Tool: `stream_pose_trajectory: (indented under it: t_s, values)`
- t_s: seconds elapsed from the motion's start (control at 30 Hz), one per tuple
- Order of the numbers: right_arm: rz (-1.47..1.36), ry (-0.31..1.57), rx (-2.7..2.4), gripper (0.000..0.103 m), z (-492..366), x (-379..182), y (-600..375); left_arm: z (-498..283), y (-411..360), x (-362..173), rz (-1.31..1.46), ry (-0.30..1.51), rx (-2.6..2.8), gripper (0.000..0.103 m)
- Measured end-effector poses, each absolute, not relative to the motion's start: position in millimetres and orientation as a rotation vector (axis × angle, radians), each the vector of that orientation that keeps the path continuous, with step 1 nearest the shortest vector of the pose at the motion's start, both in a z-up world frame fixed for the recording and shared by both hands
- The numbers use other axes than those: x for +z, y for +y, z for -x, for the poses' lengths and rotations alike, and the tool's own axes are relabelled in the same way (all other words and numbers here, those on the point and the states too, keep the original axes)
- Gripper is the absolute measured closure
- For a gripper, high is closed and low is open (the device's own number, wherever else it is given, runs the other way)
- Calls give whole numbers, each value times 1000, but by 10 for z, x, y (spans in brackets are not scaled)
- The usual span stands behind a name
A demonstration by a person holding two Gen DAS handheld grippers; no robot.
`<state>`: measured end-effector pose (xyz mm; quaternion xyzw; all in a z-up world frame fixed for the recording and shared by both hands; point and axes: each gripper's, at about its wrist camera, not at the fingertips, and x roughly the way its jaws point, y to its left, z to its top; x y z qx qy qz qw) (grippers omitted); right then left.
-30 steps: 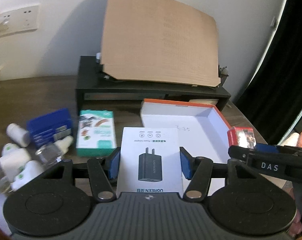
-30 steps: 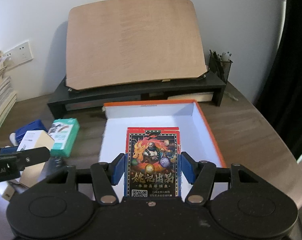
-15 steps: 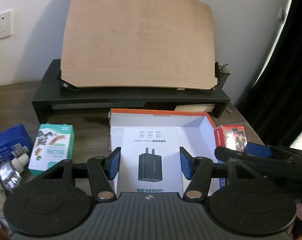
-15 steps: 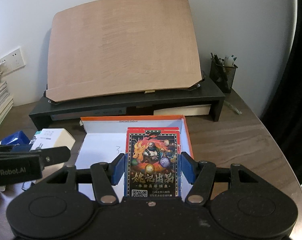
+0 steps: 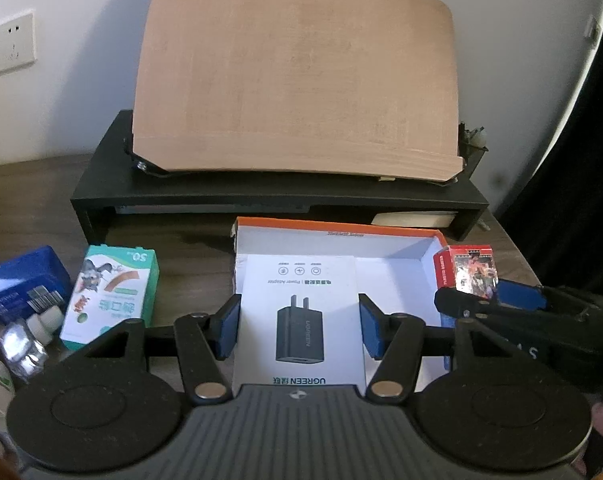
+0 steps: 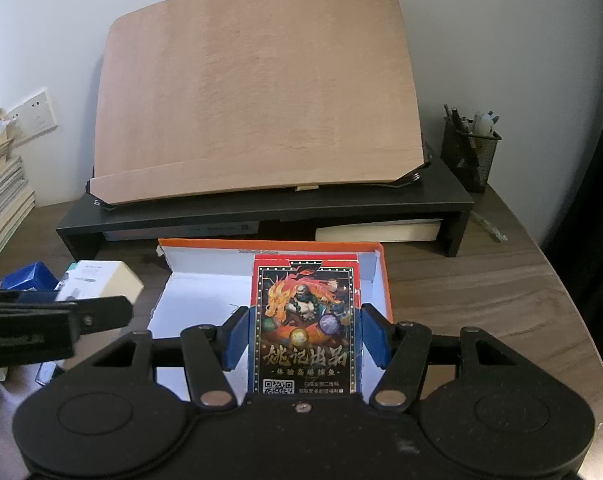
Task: Organize rigid objects
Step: 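Lift both boxes and carry them over the white orange-rimmed tray, then lower the UGREEN box with the left tool while the right tool lowers the card box into the tray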
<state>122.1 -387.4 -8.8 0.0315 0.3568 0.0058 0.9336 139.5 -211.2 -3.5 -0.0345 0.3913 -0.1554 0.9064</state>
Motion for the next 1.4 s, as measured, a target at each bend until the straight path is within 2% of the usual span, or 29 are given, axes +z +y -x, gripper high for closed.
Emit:
stream_pose_trajectory:
  t_s: [1.4]
  values:
    - [-41, 803, 21, 32, -1381, -240, -3895, -1516, -2300, -298, 83, 846, -293, 44]
